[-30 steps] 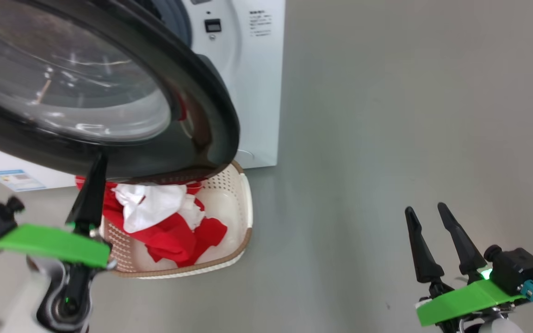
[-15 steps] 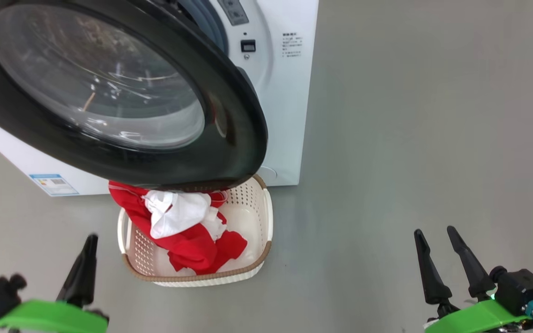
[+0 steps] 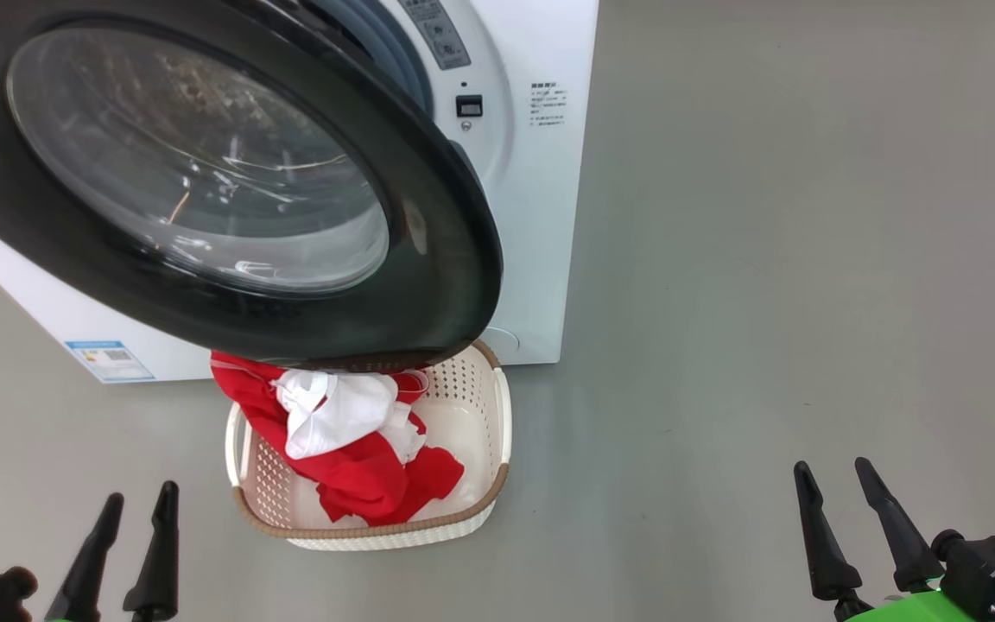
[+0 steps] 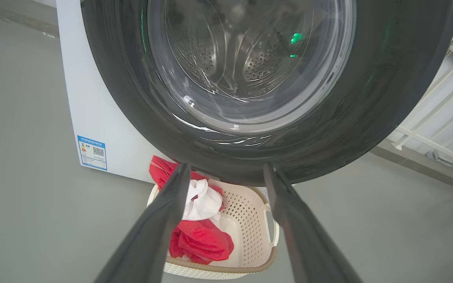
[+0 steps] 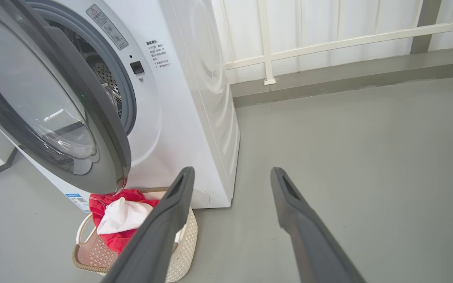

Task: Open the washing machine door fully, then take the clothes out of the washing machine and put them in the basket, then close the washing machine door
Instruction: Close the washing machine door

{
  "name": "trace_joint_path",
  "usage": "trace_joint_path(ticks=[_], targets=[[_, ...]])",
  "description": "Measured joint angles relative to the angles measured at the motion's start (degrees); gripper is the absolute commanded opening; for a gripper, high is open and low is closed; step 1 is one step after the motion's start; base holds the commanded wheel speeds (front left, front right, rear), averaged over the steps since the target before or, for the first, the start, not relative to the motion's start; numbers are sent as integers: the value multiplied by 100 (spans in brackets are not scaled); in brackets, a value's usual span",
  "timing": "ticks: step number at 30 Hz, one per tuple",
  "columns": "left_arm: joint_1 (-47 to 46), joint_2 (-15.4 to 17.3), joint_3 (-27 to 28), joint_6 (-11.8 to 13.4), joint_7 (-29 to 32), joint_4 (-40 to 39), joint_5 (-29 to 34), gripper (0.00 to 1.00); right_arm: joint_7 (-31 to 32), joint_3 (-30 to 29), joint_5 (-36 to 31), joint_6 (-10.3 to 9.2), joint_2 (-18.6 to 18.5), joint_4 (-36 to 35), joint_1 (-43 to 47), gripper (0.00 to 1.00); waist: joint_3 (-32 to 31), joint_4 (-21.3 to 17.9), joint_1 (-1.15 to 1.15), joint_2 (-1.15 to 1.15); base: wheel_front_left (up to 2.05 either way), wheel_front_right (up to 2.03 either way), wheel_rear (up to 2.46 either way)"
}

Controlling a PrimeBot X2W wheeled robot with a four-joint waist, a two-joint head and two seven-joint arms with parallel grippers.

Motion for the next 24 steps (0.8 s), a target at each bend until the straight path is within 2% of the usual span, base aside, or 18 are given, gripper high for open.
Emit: trace_joint_path(ticks=[4,12,17,24], targets=[[192,-60,287,-1,0,-250,745,100,0,-57,1,0,5,-10,8,100,-23,-53,0,0,0,0,0],[577,-439,906,-1,0,-726,1634,100,0,-130,2,0,11,-55,111,100,-65,-168,0,0,0,0,0],[740,-622,982,-1,0,-721,1772,100,0,-114,4,0,12,-42,113,100,-93,-184,0,0,0,0,0],[769,-704,1038,-1,0,-730,1802,100,0,-96,11,0,12,-43,113,100,-137,-164,0,0,0,0,0]])
